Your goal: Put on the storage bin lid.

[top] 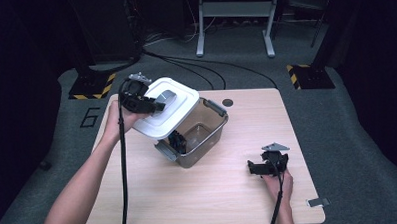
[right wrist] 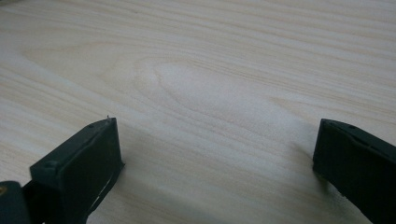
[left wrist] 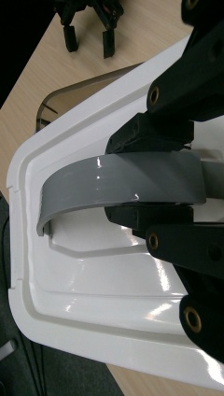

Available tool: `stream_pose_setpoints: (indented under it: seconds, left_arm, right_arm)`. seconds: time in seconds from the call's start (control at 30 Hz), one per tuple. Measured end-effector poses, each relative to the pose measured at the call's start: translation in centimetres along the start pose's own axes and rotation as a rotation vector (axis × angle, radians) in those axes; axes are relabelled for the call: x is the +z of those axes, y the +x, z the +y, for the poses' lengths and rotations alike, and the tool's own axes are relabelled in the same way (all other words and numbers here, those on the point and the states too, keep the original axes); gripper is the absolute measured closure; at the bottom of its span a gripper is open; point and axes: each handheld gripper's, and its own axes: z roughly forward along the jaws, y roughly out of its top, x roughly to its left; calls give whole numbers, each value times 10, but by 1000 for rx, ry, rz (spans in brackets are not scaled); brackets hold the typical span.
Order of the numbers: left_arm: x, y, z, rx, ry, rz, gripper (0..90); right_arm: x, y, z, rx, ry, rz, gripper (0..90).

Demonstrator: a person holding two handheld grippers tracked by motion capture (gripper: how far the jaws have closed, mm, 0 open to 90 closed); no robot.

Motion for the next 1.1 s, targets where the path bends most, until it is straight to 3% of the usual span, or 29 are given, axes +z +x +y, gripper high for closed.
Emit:
stream_pose_setpoints:
  seconds: [0.43, 0.8, 1.1]
  left_arm:
    - [42, -23, 11, 20, 18, -84, 676]
    - [68, -30, 10, 19, 33, -173, 677]
    - [81, -35, 8, 62, 68, -217, 675]
  right_arm:
    - [0, -1, 0, -9, 5, 5, 4]
    - [-1, -1, 0, -9, 4, 5, 6]
    - [-1, -1, 0, -12, 5, 8, 7]
